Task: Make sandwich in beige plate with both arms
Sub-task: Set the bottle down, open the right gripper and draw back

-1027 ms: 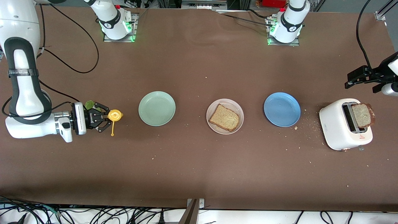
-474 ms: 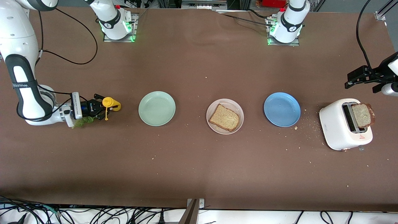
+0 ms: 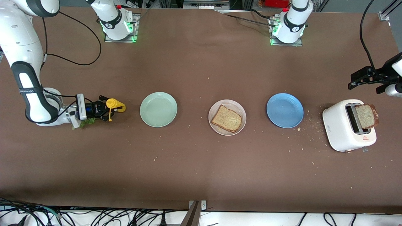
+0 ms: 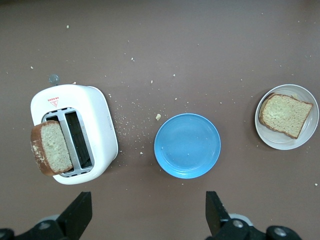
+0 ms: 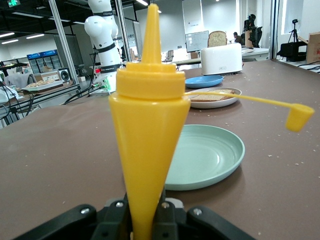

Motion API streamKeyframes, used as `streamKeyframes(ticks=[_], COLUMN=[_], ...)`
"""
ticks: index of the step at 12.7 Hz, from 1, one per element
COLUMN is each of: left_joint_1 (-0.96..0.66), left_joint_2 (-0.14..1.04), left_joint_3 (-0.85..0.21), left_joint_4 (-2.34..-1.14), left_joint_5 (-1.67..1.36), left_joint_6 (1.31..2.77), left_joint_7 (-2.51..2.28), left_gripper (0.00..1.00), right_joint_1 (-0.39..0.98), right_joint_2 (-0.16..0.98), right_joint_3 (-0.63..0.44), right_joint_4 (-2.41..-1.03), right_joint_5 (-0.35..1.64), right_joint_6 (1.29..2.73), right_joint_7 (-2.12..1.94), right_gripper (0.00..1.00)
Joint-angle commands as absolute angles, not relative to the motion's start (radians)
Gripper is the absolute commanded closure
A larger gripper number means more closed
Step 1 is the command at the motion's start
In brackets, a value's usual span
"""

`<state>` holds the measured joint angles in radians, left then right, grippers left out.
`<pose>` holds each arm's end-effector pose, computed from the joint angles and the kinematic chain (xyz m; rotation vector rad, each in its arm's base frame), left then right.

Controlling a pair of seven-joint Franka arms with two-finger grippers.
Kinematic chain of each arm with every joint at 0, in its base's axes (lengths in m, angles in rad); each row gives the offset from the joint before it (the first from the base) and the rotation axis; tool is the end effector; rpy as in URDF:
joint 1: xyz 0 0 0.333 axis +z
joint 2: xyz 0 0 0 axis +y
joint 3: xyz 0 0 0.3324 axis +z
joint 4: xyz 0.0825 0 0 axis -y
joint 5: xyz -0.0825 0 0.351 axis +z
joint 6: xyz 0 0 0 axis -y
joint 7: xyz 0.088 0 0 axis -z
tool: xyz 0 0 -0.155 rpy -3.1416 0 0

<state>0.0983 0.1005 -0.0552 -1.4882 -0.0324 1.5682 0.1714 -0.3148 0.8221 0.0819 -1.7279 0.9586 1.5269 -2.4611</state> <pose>0.5523 0.0203 0.5751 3.0953 -0.1981 -0.0251 0.5522 0.0000 0.1443 -1.2415 -1.4161 -0.7986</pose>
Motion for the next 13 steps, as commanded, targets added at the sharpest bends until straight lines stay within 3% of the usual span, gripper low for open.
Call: streamKeyframes(ticks=[1, 2, 3, 4, 7, 8, 10, 11, 13], left_joint_1=[0.097, 0.097, 0.097, 0.097, 0.097, 0.097, 0.097, 0.097, 0.097], left_joint_2=[0.112, 0.112, 0.112, 0.11, 0.112, 0.112, 0.112, 0.112, 0.112], left_joint_3=[-0.06, -0.06, -0.06, -0.06, -0.06, -0.06, -0.06, -0.06, -0.06], left_joint_4=[-1.462, -1.462, -1.462, -1.462, -1.462, -1.462, -1.462, -1.462, -1.462], left_joint_5=[-0.018, -0.018, -0.018, -0.018, -0.018, -0.018, -0.018, -0.018, -0.018], left_joint_6=[1.559, 1.559, 1.56, 1.559, 1.56, 1.559, 1.56, 1.559, 1.559], left_joint_7=[0.169, 0.169, 0.169, 0.169, 0.169, 0.169, 0.169, 0.169, 0.169], left_gripper=[0.0, 0.0, 0.0, 0.0, 0.0, 0.0, 0.0, 0.0, 0.0], right_joint_1=[-0.331, -0.331, -0.331, -0.331, -0.333, -0.331, -0.331, -0.331, -0.334], right_joint_2=[0.838, 0.842, 0.844, 0.845, 0.868, 0.868, 0.87, 0.868, 0.862], right_joint_3=[0.094, 0.094, 0.094, 0.094, 0.094, 0.094, 0.094, 0.092, 0.089], right_joint_4=[-1.723, -1.723, -1.723, -1.723, -1.717, -1.713, -1.712, -1.712, -1.689], right_joint_5=[0.979, 0.979, 0.979, 0.979, 0.979, 0.98, 0.98, 0.98, 0.967], right_joint_6=[1.528, 1.528, 1.528, 1.531, 1.537, 1.537, 1.543, 1.543, 1.54], right_joint_7=[-2.482, -2.482, -2.482, -2.482, -2.49, -2.488, -2.467, -2.465, -2.416], right_gripper=[1.0, 1.0, 0.87, 0.82, 0.81, 0.76, 0.13, 0.03, 0.02])
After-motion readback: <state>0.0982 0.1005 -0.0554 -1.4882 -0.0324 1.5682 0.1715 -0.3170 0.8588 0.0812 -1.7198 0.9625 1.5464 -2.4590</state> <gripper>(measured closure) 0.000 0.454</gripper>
